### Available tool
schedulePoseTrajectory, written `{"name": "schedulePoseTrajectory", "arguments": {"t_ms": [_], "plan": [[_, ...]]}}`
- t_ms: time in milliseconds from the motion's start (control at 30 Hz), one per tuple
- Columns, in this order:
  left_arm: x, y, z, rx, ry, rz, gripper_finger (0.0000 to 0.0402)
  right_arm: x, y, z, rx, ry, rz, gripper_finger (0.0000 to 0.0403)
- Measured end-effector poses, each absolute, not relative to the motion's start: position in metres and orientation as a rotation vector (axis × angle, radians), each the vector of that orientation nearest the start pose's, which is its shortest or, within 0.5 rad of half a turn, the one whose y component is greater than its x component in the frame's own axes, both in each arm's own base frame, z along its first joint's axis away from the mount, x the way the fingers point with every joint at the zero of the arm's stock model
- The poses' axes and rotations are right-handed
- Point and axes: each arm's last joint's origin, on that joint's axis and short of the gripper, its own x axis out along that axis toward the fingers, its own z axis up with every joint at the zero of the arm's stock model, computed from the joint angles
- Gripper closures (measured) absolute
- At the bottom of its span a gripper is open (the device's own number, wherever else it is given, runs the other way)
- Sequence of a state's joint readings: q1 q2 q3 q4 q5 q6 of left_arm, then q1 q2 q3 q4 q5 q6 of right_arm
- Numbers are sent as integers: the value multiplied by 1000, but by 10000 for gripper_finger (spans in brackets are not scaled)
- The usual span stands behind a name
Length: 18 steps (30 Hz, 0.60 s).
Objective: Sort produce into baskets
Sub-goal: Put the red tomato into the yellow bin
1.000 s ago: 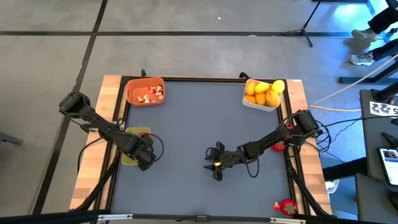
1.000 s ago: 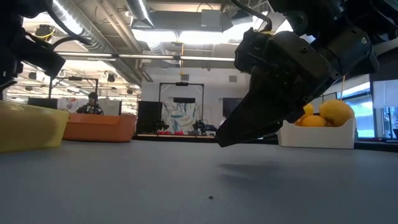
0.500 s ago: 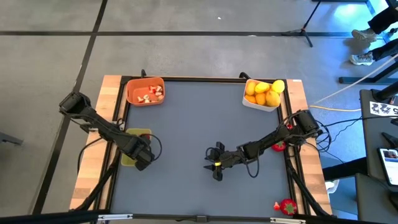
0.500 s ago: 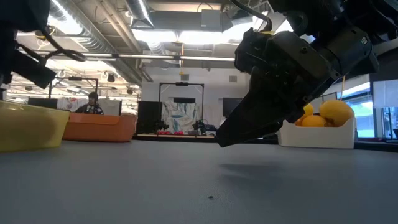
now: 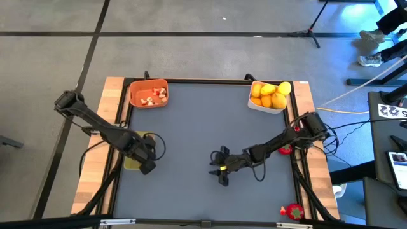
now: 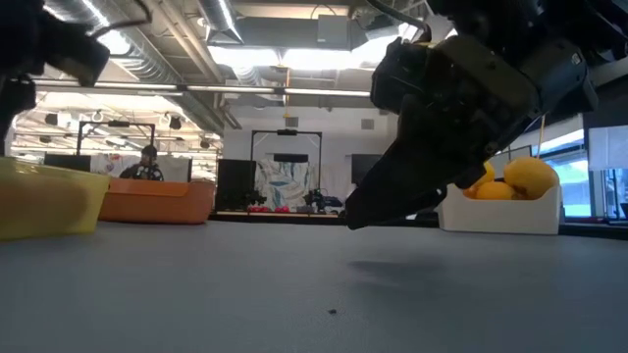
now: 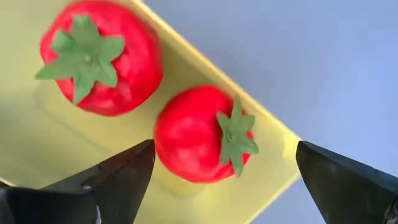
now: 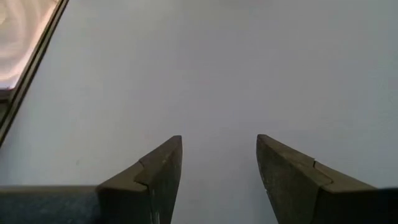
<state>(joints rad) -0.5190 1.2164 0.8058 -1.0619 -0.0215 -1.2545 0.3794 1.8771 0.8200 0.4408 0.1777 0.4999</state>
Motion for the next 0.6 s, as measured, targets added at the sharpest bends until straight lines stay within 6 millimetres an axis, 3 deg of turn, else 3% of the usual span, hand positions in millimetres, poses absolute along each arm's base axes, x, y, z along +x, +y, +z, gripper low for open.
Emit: {"name": "schedulePoseTrajectory", "arguments": {"t_ms": [333, 600], "plan": [[157, -86, 243, -653, 1181, 425, 20, 318, 122, 142, 299, 655, 70, 196], [169, -91, 259, -654, 953, 255, 20, 303, 116, 163, 259, 718, 58, 196]]}}
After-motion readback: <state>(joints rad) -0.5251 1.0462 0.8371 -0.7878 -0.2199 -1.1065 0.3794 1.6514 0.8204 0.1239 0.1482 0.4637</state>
